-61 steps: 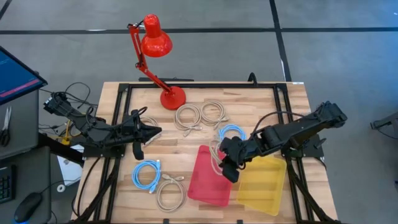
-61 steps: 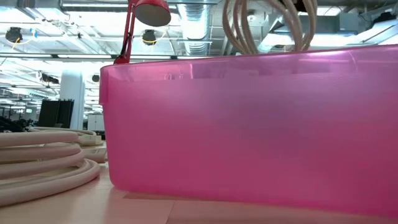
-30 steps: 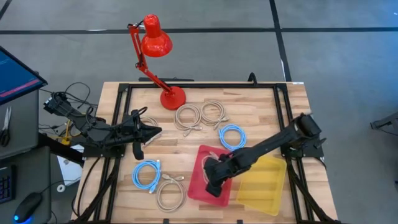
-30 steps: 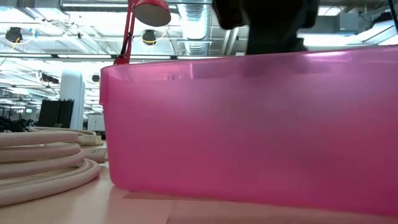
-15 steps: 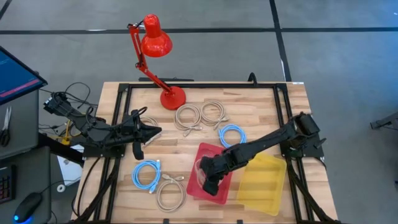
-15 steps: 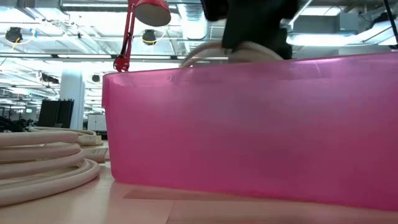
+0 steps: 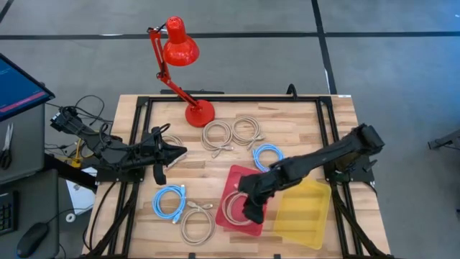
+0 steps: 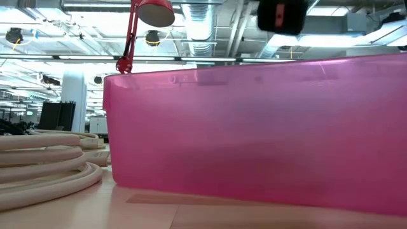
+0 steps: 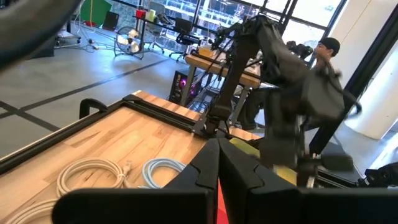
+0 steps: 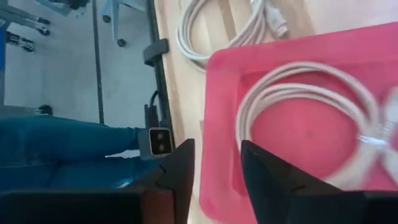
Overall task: Sort HDMI cables
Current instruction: Put the blue HDMI cable into the yellow bin
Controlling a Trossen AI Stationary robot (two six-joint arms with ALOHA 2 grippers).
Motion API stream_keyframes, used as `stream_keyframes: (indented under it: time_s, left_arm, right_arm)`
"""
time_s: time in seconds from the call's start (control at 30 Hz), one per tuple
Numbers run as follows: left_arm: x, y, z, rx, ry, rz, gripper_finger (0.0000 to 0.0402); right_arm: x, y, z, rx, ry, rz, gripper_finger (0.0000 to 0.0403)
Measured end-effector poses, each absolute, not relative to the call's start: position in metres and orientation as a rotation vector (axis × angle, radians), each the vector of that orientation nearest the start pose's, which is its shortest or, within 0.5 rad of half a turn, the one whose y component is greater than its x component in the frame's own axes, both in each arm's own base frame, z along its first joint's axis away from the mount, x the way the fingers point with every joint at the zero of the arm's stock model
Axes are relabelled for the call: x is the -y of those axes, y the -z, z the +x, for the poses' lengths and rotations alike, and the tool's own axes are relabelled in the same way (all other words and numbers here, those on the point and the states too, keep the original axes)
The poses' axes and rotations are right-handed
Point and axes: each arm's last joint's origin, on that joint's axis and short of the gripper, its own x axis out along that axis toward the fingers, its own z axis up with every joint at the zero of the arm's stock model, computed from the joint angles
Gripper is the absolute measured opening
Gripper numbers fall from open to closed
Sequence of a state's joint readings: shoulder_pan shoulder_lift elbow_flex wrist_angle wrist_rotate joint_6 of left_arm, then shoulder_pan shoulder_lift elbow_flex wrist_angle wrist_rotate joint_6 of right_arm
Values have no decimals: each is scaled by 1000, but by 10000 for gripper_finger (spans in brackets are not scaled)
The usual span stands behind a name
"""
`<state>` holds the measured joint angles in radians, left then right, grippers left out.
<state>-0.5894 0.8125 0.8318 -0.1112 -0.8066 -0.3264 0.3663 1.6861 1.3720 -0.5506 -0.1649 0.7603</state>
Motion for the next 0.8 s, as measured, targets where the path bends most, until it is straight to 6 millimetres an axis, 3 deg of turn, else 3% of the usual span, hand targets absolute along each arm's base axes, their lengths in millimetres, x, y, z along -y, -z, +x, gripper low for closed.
stream_keyframes:
  time_s: [0.17,0.37,0.57,0.8]
  left_arm:
    - [78,-352,152,-37,-210,-266,8]
    - [78,-352,152,-37,-210,-266,8]
    - [78,-352,152,-37,-211,-266,8]
    - [78,-352,152,-38,-211,-266,8]
  right_arm:
    - [-111,-303,309,-973,50,538,87]
    - [-84,-321,275,-986,313,526,71]
    - [-59,-323,261,-1034,505,539,73]
    - [-29,-315,258,-1128,661,538,73]
